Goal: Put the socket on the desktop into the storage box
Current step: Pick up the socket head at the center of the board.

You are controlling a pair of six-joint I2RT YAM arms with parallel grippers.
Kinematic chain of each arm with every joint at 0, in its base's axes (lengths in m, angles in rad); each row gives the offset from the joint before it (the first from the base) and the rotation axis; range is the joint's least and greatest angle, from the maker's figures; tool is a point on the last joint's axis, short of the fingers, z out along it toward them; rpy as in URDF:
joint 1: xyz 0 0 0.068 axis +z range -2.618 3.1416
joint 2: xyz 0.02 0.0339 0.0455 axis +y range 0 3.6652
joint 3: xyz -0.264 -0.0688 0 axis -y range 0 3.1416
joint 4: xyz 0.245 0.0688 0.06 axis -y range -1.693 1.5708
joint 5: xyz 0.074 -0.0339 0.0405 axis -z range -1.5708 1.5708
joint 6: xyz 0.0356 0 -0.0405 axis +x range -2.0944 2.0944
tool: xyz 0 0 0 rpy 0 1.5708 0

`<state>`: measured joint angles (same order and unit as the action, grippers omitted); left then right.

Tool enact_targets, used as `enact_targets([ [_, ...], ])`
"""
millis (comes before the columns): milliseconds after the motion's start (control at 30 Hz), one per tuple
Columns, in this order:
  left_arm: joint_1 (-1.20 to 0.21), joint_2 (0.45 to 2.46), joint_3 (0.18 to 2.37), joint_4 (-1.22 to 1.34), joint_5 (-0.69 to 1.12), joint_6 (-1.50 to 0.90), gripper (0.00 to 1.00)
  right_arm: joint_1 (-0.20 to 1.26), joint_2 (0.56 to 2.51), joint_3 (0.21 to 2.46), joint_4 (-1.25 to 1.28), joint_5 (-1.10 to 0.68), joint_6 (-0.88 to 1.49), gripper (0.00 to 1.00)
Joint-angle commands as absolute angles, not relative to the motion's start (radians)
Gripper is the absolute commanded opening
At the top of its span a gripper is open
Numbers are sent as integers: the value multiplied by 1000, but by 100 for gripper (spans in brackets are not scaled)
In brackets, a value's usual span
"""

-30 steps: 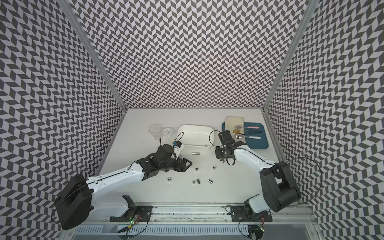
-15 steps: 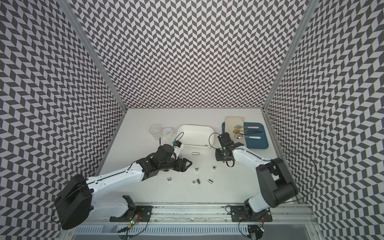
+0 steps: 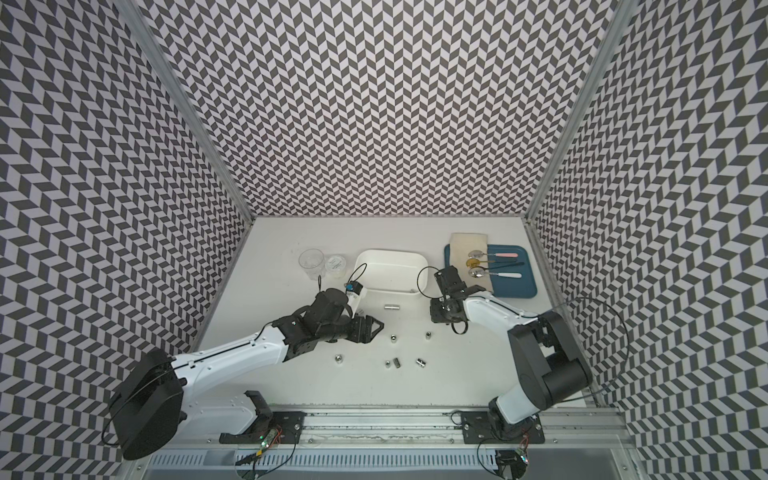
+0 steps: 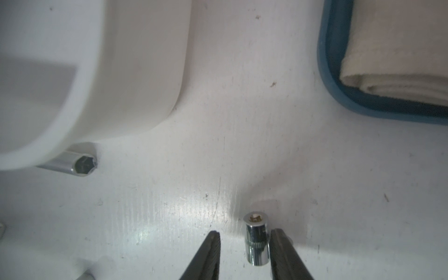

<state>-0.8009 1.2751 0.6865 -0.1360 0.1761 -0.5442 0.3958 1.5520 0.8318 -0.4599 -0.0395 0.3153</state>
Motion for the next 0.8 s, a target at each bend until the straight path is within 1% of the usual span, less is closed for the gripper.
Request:
enact_targets([
  [0, -805, 1258, 674, -121, 164, -548, 76, 393, 1566, 824, -422, -50, 316, 38],
  [200, -806, 1260, 671, -118, 164, -549, 76, 396, 1577, 825, -420, -60, 311, 33],
  [500, -807, 1263, 672, -116, 163, -549, 76, 405, 1606, 828, -411, -61, 313, 32],
  [767, -806, 1266, 679, -117, 162, -542, 76, 411, 1622, 834, -414, -59, 308, 27],
])
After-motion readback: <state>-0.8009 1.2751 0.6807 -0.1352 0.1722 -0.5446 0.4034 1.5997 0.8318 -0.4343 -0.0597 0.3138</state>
